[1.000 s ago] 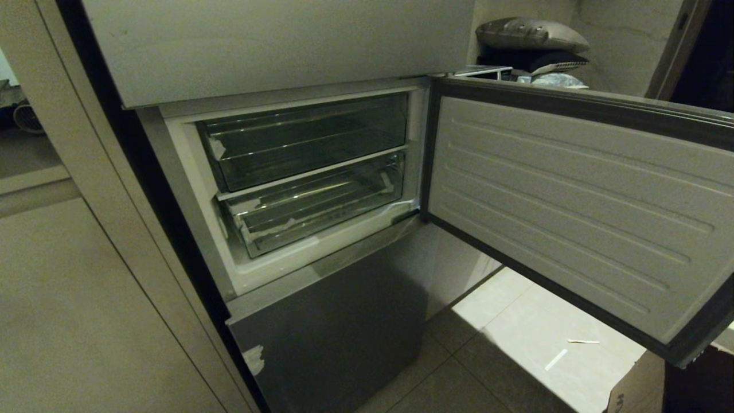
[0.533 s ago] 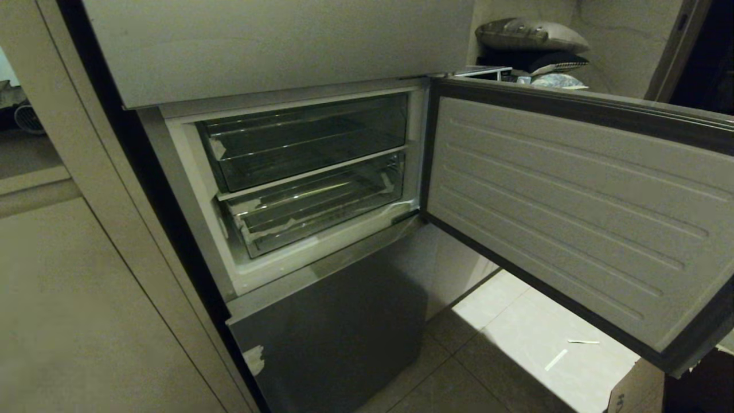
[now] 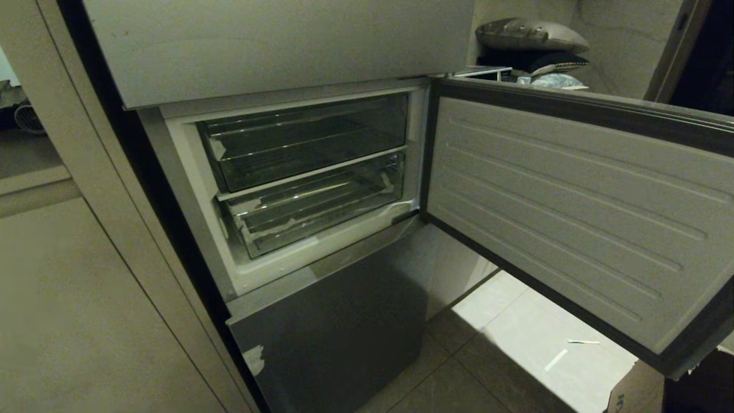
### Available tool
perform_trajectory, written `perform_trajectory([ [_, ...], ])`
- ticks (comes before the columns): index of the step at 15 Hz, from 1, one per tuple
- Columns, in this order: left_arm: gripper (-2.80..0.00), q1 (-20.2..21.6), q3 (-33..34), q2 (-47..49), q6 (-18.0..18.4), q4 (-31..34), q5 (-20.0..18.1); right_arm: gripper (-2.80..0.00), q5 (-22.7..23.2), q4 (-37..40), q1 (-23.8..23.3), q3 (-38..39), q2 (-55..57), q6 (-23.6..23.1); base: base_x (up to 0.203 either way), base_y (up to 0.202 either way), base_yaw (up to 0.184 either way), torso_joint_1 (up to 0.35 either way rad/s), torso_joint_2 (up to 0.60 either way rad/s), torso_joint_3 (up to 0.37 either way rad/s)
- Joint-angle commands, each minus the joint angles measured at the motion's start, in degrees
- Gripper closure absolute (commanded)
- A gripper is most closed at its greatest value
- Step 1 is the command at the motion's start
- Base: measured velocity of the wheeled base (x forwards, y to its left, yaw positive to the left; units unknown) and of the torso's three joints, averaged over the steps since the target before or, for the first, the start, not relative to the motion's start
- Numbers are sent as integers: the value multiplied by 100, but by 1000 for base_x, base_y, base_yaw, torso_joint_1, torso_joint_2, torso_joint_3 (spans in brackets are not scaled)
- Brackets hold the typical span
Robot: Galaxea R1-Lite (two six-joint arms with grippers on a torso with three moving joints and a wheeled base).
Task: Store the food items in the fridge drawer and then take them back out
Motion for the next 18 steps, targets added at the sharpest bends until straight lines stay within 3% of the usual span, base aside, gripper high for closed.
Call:
perform_trajectory([
  [1,0,-60,141,14,128,-231,1285,0,-2,-4,1,176,-1,0,0,0,0,0,0,0],
  [2,0,-60,260,14,204,-626,1488,0,-2,-4,1,176,-1,-17,0,0,0,0,0,0],
  [5,0,-60,450,10,267,-972,1137,0,-2,-4,1,176,-1,-17,0,0,0,0,0,0],
  [7,0,-60,429,69,330,-735,1010,0,-2,-4,1,176,-1,-9,0,0,0,0,0,0],
  [9,0,-52,383,28,786,-584,796,0,-2,-4,1,176,-1,-17,0,0,0,0,0,0],
  [12,0,-55,452,28,797,-665,667,0,-2,-4,1,176,-1,-17,0,0,0,0,0,0],
  [14,0,-404,426,82,790,-518,556,0,-2,-4,1,176,-1,-17,0,0,0,0,0,0],
  [15,0,-631,420,-31,774,-451,558,0,-2,-4,1,176,-1,-17,0,0,0,0,0,0],
  [18,0,-678,417,-868,693,-407,571,0,-2,-4,1,176,-1,-17,0,0,0,0,0,0],
])
